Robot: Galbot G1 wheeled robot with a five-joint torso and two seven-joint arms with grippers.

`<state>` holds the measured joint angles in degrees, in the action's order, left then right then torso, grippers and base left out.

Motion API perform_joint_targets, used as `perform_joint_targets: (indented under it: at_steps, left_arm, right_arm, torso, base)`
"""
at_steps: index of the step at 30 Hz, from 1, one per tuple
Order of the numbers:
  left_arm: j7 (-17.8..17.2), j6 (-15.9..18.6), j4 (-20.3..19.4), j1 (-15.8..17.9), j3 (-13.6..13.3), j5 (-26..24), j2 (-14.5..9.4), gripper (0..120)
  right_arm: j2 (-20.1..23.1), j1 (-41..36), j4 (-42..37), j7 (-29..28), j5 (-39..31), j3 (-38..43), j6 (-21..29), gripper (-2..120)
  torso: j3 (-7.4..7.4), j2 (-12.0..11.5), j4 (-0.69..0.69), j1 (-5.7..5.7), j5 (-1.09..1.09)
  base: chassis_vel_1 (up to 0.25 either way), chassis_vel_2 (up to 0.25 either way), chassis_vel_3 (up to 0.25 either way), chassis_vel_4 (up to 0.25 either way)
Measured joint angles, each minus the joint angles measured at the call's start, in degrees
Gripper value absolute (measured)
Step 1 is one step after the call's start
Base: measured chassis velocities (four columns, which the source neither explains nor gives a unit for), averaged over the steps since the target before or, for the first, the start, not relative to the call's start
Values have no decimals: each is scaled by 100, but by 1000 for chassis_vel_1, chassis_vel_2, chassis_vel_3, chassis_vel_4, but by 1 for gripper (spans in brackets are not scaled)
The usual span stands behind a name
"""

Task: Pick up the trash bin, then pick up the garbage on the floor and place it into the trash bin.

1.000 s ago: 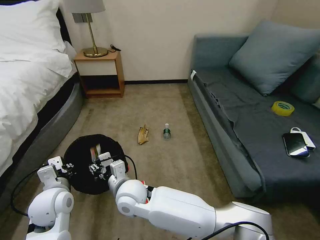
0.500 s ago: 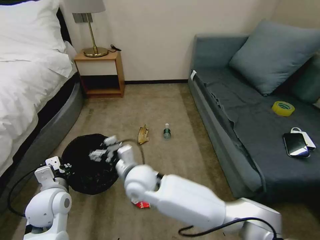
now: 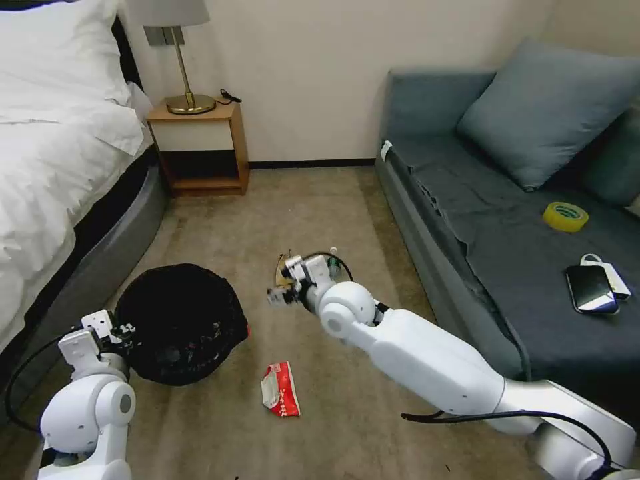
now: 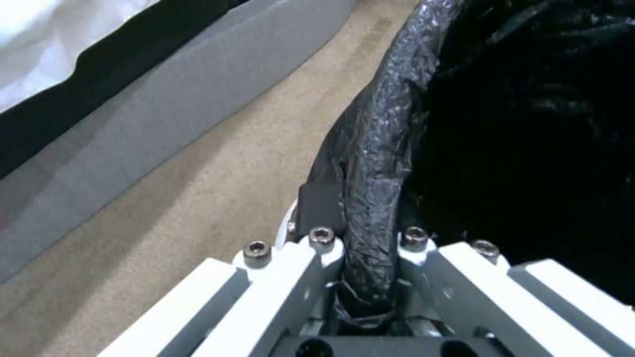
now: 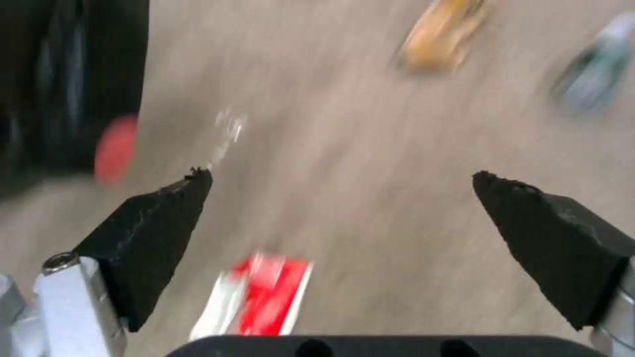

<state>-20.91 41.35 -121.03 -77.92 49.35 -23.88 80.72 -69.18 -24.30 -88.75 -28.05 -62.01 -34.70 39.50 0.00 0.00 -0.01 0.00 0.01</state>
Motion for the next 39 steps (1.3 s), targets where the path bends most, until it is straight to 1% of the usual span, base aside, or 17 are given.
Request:
perform_joint_targets:
  at_steps: [5, 7, 9, 12, 17, 23, 25, 27, 29, 35, 36, 39]
  left_arm:
    - [-6, 4, -102, -100, 41, -12, -16, 3]
    - [-6, 8, -161, -154, 72, -41, -9, 3]
    - [-6, 8, -176, -171, 87, -48, -2, 3]
    - [-6, 3, -237, -249, 149, -92, 11, 3]
    - [-9, -24, -272, -305, 196, -113, 34, 3]
    - [-7, -43, -280, -335, 191, -106, 81, 3]
    - [-4, -68, -283, -360, 179, -73, 118, 3]
    - [-4, -69, -286, -362, 177, -70, 121, 3]
    - [-2, -69, -314, -380, 174, -54, 144, 3]
    - [0, -72, -357, -420, 196, -27, 161, 3]
    - [0, -73, -364, -424, 201, -24, 164, 3]
    - [1, -76, -379, -431, 213, -19, 171, 3]
  right_arm:
    - [-128, -95, 318, -70, -380, -486, 10, 100]
    - [-251, -91, 555, -159, -795, -879, 6, 100]
    - [-285, -88, 619, -170, -857, -978, -7, 100]
    - [-461, -90, 880, -186, -1003, -1300, -83, 100]
    - [-637, -146, 1162, -167, -979, -1520, -222, 99]
    - [-712, -209, 1331, -137, -918, -1541, -290, 99]
    - [-784, -256, 1557, -67, -749, -1555, -384, 96]
    - [-791, -257, 1579, -59, -737, -1558, -392, 95]
    - [-876, -277, 1885, 26, -559, -1596, -507, 94]
    - [-1068, -301, 2342, 206, -294, -1595, -643, 92]
    - [-1090, -300, 2397, 237, -253, -1595, -663, 90]
    - [-1121, -300, 2490, 311, -161, -1595, -730, 77]
  torso:
    - [0, 0, 1, 0, -1]
    - [-1, 0, 1, 0, -1]
    - [0, 0, 1, 0, -1]
    - [-1, 0, 1, 0, -2]
    - [-1, 0, 1, 0, -2]
    - [0, 0, 1, 0, -2]
    - [0, 0, 0, 0, -2]
    - [-1, 1, 0, 0, -2]
    - [0, 0, 0, 0, -2]
    - [-1, 0, 1, 0, -2]
    - [-1, 1, 1, 0, -1]
    - [-1, 1, 1, 0, -1]
  base:
    - [0, 0, 0, 0]
    - [0, 0, 0, 0]
    - [0, 0, 0, 0]
    - [0, 0, 0, 0]
    - [0, 0, 0, 0]
    - [0, 0, 0, 0]
    - [0, 0, 0, 0]
    - [0, 0, 0, 0]
    - [0, 0, 0, 0]
    - [0, 0, 0, 0]
    - [0, 0, 0, 0]
    - [0, 0, 0, 0]
